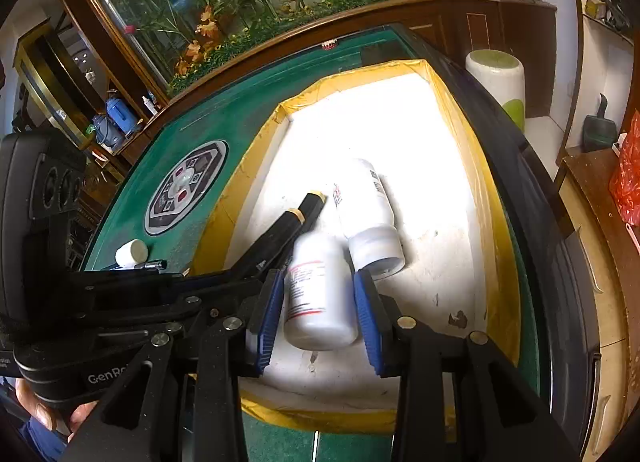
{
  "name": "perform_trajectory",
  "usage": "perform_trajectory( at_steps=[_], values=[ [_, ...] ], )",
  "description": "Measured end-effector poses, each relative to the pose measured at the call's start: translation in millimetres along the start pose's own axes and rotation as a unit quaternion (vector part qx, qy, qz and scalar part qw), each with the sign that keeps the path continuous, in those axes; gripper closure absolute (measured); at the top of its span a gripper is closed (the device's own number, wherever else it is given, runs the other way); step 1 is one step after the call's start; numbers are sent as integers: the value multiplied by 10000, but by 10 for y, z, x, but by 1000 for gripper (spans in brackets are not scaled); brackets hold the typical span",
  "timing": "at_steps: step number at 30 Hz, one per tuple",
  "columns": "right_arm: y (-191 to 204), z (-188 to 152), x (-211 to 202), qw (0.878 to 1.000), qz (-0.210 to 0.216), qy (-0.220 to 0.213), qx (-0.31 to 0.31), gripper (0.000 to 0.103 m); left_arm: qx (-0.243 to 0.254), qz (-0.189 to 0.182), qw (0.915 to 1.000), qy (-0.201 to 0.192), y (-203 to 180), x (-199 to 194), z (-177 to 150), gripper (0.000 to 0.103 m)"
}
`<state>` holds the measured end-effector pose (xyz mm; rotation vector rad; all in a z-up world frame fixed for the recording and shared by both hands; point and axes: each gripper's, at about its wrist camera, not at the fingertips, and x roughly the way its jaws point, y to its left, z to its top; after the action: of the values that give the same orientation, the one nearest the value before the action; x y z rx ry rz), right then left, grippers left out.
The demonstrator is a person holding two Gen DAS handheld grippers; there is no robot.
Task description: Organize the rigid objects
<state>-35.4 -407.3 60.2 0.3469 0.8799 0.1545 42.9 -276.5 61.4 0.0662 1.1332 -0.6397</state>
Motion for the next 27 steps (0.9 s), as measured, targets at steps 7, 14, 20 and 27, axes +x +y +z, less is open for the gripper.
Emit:
perform_trajectory(
  at_steps=[7,14,20,27],
  values=[
    [92,-8,-204,9997,-46,-195,-144,66,70,24,9997,-219,-18,-190,-65,70],
    [281,-48,-405,9988,145,-386,-277,62,194,42,9978,-638,122,-667,-362,50],
    [525,-66,-419,9974,364,-374,-494,62,343,389,9924,-1115,456,-1153,-760,38],
    [853,-123,-315,9955,530,-195,-758,58,291,1155,9826,-1427,1125,-1546,-1296,27]
  ],
)
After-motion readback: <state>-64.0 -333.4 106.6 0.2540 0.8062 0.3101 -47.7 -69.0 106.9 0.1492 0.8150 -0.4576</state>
